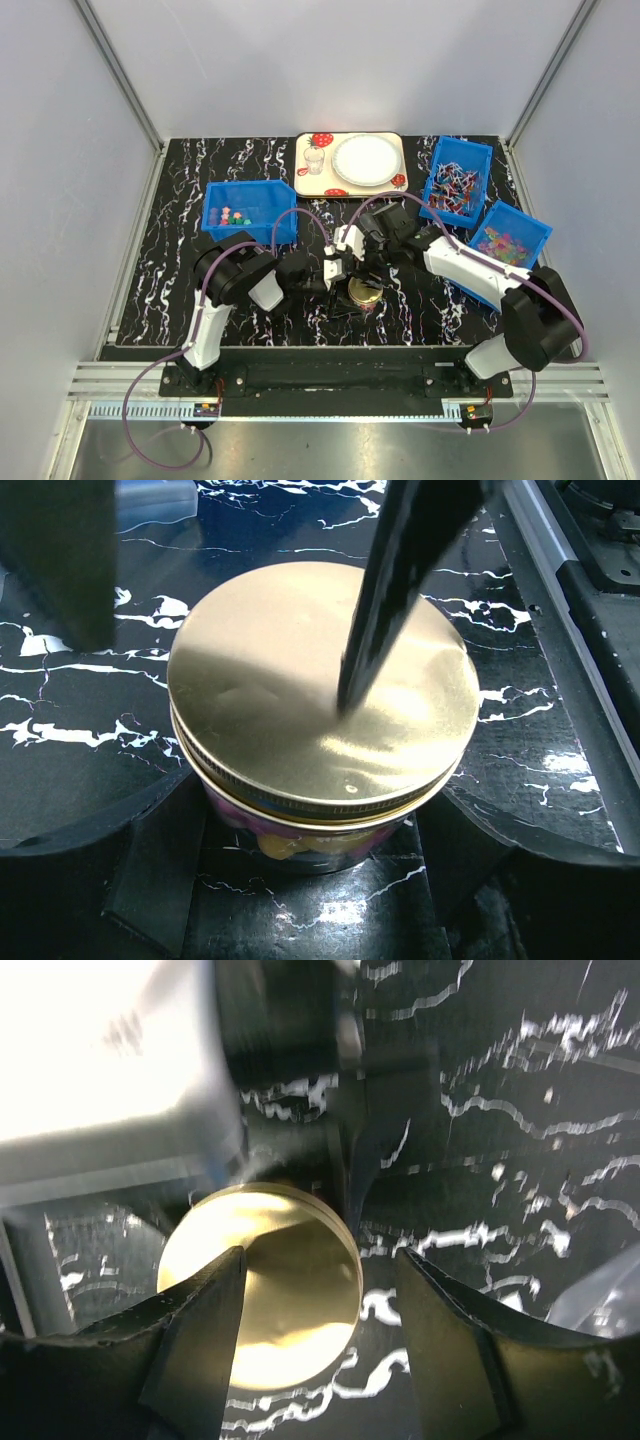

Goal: Pack the candies
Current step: Screw the bottle lid onto the packing bottle.

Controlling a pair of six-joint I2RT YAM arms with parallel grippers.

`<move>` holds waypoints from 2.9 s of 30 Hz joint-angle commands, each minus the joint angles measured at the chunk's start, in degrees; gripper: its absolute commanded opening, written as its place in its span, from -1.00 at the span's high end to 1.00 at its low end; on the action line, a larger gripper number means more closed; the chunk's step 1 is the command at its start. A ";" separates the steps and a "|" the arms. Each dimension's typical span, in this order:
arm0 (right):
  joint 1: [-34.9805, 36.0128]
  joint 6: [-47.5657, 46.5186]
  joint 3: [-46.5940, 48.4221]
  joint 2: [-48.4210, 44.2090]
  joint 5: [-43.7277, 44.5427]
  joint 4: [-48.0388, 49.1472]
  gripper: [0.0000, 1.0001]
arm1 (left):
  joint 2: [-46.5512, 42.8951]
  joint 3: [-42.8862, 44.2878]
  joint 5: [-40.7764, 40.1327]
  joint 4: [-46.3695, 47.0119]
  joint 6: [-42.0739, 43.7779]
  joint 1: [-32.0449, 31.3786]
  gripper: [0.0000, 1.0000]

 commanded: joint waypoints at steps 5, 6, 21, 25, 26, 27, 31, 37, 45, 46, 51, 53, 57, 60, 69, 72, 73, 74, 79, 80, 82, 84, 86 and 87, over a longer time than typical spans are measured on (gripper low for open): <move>2.76 -0.45 -1.72 2.88 8.01 4.42 -0.33 | 0.21 0.45 1.63 19.09 -0.41 -0.04 -0.44; 2.85 -0.54 -1.90 2.70 8.28 4.42 -0.34 | 0.21 0.45 1.63 19.09 -0.33 -0.04 -0.44; -1.97 -0.54 8.29 6.56 -7.71 -13.85 0.02 | 0.12 0.45 1.71 19.09 -0.68 0.05 -0.43; -2.86 -0.98 8.83 7.01 -8.68 -14.74 0.10 | 0.12 0.54 1.80 19.09 -0.77 0.05 -0.43; -2.95 -1.07 8.74 6.92 -8.68 -15.00 0.13 | 0.12 0.54 1.80 19.09 -0.68 0.05 -0.43; -3.21 -1.16 8.74 7.01 -8.77 -15.27 0.14 | 0.12 0.54 1.80 19.09 -0.77 0.13 -0.43; -3.83 -1.60 8.65 6.92 -7.90 -16.59 0.19 | 0.12 0.54 1.80 19.09 -0.86 0.13 -0.43; -4.27 -1.77 7.86 4.72 -6.23 -17.99 0.22 | -0.05 0.45 1.45 19.18 -0.86 0.13 -0.43; -4.44 -1.42 4.96 0.77 -4.20 -19.83 0.24 | -0.05 0.45 0.75 19.09 -0.86 0.22 -0.43; -4.36 -1.42 4.87 0.42 -4.11 -20.19 0.25 | -0.14 0.45 0.66 19.09 -0.86 0.22 -0.43; -4.36 -1.25 4.25 -2.13 -3.50 -21.42 0.24 | -0.14 0.36 0.75 19.09 -0.86 0.22 -0.43; -4.36 -1.25 4.60 -2.66 -2.45 -21.33 0.24 | -0.05 0.45 0.92 19.09 -0.77 0.22 -0.43; -4.44 -1.16 6.27 -3.01 -1.92 -20.81 0.21 | -0.14 0.36 0.92 19.09 -0.77 0.22 -0.43; -4.44 -1.07 8.20 -3.02 -2.44 -19.49 0.20 | -0.23 0.36 1.01 19.09 -0.86 0.22 -0.43; -3.74 2.54 8.21 0.59 -0.52 -8.77 -0.03 | -0.23 0.36 0.84 19.09 -0.59 0.22 -0.43; -1.72 -0.01 5.31 -0.81 1.86 -6.92 -0.22 | -0.14 0.45 0.83 19.09 -0.68 0.22 -0.43; -1.37 -0.10 4.09 -1.16 2.21 -6.57 -0.23 | -0.14 0.45 0.92 19.09 -0.85 0.22 -0.43; -0.41 0.07 3.73 -1.25 2.48 -6.39 -0.25 | -0.05 0.54 0.92 19.09 -0.86 0.22 -0.43; 2.06 -0.98 1.97 -0.12 2.83 -7.27 -0.32 | 0.12 0.54 0.92 19.09 -0.77 0.22 -0.43; 2.32 -1.16 1.79 0.15 2.74 -7.53 -0.32 | 0.12 0.54 0.75 19.09 -0.77 0.22 -0.43; 3.29 -1.51 1.79 1.11 3.70 -7.62 -0.33 | 0.12 0.54 0.75 19.09 -0.68 0.22 -0.43; 3.55 -1.16 1.97 1.90 4.58 -6.58 -0.33 | 0.12 0.54 0.75 19.18 -0.77 0.22 -0.43; 3.47 -1.25 2.05 2.26 5.46 -6.04 -0.36 | 0.12 0.54 0.75 19.09 -0.68 0.22 -0.43; 3.55 -1.25 2.14 2.35 5.73 -5.69 -0.36 | 0.12 0.54 0.75 19.18 -0.68 0.22 -0.43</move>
